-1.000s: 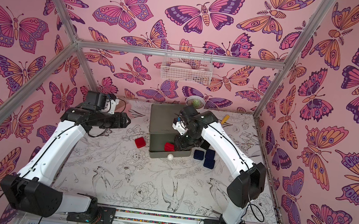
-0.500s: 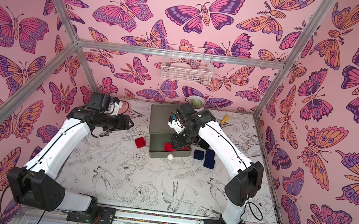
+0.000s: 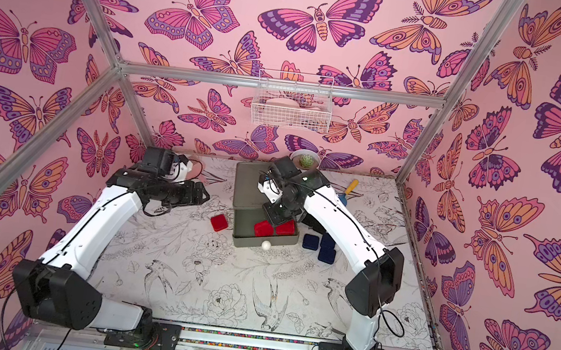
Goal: Place the brooch boxes into the drawer by color
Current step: Adjust the brooch box in the drawer, then pick up the brooch box from the center of the board.
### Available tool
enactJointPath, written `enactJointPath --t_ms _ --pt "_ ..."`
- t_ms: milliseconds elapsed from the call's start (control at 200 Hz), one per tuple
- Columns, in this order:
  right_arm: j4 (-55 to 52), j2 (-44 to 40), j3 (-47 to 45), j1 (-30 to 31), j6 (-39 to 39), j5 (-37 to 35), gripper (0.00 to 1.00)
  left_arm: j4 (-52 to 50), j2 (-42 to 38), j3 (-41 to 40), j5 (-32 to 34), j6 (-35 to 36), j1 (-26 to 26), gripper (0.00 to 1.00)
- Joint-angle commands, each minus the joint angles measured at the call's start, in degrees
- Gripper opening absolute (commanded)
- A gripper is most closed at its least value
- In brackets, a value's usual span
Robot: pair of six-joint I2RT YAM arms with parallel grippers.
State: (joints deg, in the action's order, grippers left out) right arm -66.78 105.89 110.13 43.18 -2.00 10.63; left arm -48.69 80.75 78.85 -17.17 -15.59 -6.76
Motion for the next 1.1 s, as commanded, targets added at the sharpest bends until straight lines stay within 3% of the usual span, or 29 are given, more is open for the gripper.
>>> enactJointPath --t_ms 0,95,185,275,646,811,927,1097 --pt "0.87 2.22 1.40 0.35 -1.05 -1.68 0.13 -0.87 0.60 -0.89 -1.14 0.92 0.28 0.80" --pt "1.09 2.79 0.86 0.65 -1.00 -1.27 0.14 -0.87 0.56 -1.04 -0.86 1.25 0.42 0.81" --pt "2.83 2.49 -0.03 0.87 -1.72 -1.54 0.25 -0.88 0.60 -1.15 -0.67 1.29 0.41 0.81" --pt "4.85 1.25 -0.56 0.85 -2.77 -2.05 0.29 -0.88 0.49 -1.33 -0.28 1.29 0.42 0.81" --pt "20.88 -14.35 -7.94 0.70 -5.49 -7.04 0.51 -2.35 1.99 -5.08 2.67 -2.11 0.51 0.84" --pt "22.14 -17.44 -8.26 -0.49 -6.35 -7.19 0.54 -2.24 10.75 -5.27 0.58 -8.32 0.45 0.84" --pt "22.33 -18.44 -8.79 -1.32 -6.77 -6.96 0.54 -2.29 19.19 -1.10 -1.28 -11.26 0.30 0.88" --pt "21.88 -20.03 -10.13 -2.32 -7.01 -7.28 0.55 -2.28 28.32 5.96 1.26 -13.72 -1.31 0.89"
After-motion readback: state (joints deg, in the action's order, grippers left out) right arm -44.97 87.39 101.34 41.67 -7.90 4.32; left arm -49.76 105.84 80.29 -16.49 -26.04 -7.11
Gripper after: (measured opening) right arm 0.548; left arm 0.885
